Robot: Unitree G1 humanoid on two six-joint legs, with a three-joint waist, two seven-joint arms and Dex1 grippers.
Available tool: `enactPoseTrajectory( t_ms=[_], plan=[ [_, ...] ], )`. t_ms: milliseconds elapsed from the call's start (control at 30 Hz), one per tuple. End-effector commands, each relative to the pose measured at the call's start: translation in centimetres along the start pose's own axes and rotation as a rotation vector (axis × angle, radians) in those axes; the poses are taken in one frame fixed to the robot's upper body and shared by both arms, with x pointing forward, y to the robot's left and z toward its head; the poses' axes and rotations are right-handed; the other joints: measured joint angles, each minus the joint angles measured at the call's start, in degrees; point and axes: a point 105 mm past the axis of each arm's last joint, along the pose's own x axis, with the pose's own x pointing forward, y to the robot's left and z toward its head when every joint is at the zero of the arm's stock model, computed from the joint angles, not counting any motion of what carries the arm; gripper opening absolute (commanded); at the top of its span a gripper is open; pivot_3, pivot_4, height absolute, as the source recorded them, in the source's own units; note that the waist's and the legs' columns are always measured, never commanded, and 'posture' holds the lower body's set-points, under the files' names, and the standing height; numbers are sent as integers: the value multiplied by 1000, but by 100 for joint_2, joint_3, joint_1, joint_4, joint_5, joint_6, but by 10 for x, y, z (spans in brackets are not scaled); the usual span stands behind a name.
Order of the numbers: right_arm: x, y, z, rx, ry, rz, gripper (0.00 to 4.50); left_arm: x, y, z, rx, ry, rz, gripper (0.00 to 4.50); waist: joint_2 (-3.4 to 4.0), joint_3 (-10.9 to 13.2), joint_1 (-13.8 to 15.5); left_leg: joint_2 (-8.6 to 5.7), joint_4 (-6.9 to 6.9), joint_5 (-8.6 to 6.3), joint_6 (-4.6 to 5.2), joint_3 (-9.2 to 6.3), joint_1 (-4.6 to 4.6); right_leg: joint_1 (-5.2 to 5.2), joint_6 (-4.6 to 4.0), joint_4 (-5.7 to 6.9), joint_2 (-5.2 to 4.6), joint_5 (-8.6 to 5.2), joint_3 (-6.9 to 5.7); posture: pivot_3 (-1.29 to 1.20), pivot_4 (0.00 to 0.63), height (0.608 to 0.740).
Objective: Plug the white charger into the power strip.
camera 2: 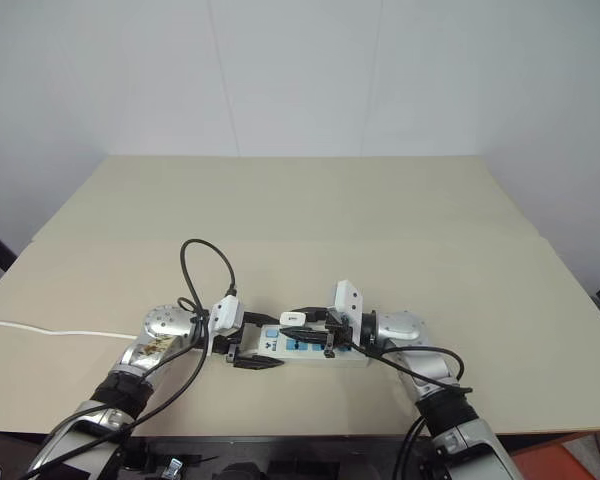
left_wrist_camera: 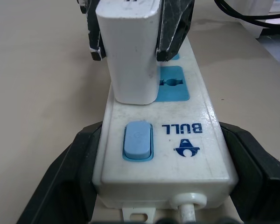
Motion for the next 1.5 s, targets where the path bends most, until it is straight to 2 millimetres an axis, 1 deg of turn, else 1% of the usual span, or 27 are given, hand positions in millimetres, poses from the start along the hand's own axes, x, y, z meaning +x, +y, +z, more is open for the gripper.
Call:
enactPoseTrajectory(
  t_ms=[33,200,267,333,467,500,533,667,800,833,933,1000,1100,1267,1500],
  plan=[
    [-33,22,-83,251,299,-44,1093,-19,6,-1,20,47,36,3302,0,0,-1,0,0,0,0,0,0,0,0,0,0,0,0,0,150,740],
    [-33,24,-82,241,304,-25,1093,-19,7,-1,21,47,32,3302,0,0,-2,1,0,0,0,0,0,0,1,0,1,-1,0,0,150,740],
    [-32,24,-82,240,304,-19,1822,-18,7,-1,21,48,32,3302,-1,1,-1,1,0,0,0,0,0,0,1,-1,1,-1,0,0,150,740],
    [-32,24,-82,242,309,-10,2395,-18,7,-1,21,48,32,3302,-17,-7,-18,1,-2,0,0,0,-1,-2,0,-1,2,-1,-1,0,150,740],
    [-31,22,-79,224,307,-5,3804,-19,7,0,20,47,34,3302,-41,-18,-42,14,-3,0,0,-3,2,1,-3,-3,15,-1,0,0,150,740],
    [-30,22,-78,221,306,-3,4232,-19,7,0,20,47,34,3302,-41,-18,-43,16,-3,0,0,-3,2,1,-2,-4,17,-1,0,0,150,740],
    [-30,21,-77,213,304,-5,4466,-19,7,0,20,46,35,3302,-42,-18,-42,17,-4,0,0,-4,2,1,-3,-4,19,-1,0,0,150,740],
    [-34,11,-67,169,290,-18,4466,-18,7,0,20,44,35,3302,-43,-16,-38,21,-5,-1,0,-4,2,0,-5,-5,24,-1,0,0,150,740],
    [-39,-5,-41,127,229,-53,4466,-17,7,0,20,42,34,3302,-43,-9,-36,21,-5,-1,0,-4,-1,-2,-6,-6,23,0,0,0,150,740],
    [-40,-8,-30,114,208,-46,4466,-17,7,0,19,42,33,3302,-42,-5,-34,21,-5,-1,0,-4,-2,-4,-6,-6,23,0,0,0,150,740],
    [-40,-7,-6,74,167,-7,4466,-17,7,0,19,42,29,3302,-29,20,-35,21,-6,-1,1,-4,-12,-15,-7,-6,23,0,0,0,150,740],
    [-37,-5,3,70,148,5,4466,-16,7,0,20,41,27,3302,-19,40,-39,22,-6,-1,1,-4,-17,-20,-8,-6,25,1,0,0,150,740],
    [-30,-5,9,72,135,7,4466,-15,6,0,20,40,24,3302,-11,71,-40,23,-7,-1,1,-4,-18,-21,-8,-6,26,1,1,0,150,740],
    [-14,-9,9,83,119,-16,4466,-14,6,0,20,41,20,3302,-6,105,-43,23,-7,-1,1,-3,-17,-21,-7,-5,26,1,1,0,150,740],
    [-2,-14,15,72,95,-19,4466,-16,4,-1,17,46,22,3302,-5,139,-40,22,-6,-1,1,-4,-19,-24,-8,-4,25,2,0,0,150,740]
  ],
)
